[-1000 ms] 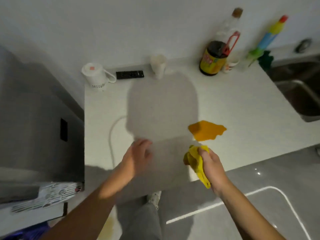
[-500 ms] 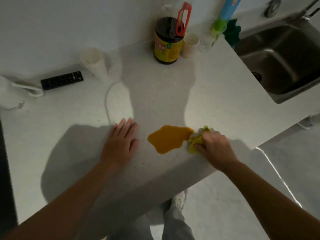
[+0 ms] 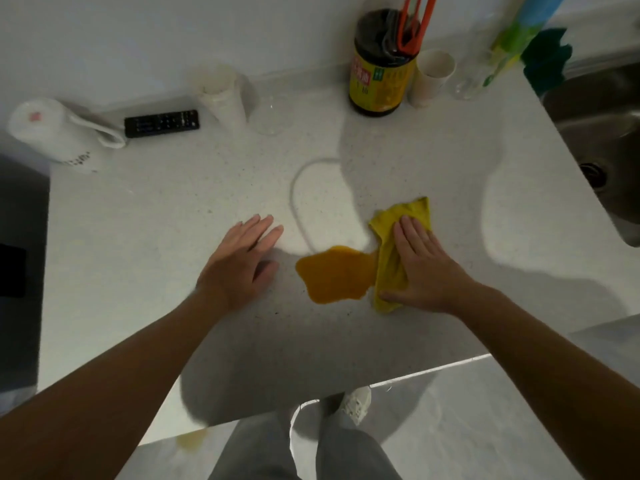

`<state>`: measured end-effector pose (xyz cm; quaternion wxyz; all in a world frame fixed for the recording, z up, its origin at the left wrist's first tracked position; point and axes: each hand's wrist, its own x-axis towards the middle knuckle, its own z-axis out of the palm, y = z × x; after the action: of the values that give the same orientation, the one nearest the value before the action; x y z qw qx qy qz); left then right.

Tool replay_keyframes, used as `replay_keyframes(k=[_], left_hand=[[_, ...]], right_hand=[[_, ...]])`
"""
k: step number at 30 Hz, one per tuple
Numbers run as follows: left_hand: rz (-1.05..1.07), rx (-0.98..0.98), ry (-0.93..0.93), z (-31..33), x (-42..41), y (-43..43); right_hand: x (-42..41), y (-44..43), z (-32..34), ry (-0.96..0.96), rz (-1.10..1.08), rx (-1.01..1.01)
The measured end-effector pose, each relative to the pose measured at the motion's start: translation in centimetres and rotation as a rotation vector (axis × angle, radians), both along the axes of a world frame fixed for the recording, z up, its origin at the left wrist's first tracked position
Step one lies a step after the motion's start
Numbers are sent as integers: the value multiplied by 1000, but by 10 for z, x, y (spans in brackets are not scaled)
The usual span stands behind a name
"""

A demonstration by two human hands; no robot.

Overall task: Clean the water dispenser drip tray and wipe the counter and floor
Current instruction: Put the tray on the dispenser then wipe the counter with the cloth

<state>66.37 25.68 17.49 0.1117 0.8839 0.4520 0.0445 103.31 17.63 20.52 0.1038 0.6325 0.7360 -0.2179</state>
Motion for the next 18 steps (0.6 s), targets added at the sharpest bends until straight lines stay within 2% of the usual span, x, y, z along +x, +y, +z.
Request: replay_keyframes(k=[2, 5, 7, 12, 16, 18], left_hand=[[4, 2, 19, 0, 0, 0], [4, 28, 9, -3, -1, 0], [-20, 61, -20, -5, -2, -2], [-49, 31, -99, 1, -1, 2], [93, 42, -204, 3, -15, -9], [115, 65, -150, 0, -38, -15]], right_hand=[[-5, 17, -2, -4, 110, 23], [-21, 11, -11, -44, 200, 178], [-32, -5, -14, -33, 157, 237], [-81, -68, -20, 5, 24, 231], [-101, -63, -3, 104, -226, 257], [-102, -55, -3, 31, -186, 339]])
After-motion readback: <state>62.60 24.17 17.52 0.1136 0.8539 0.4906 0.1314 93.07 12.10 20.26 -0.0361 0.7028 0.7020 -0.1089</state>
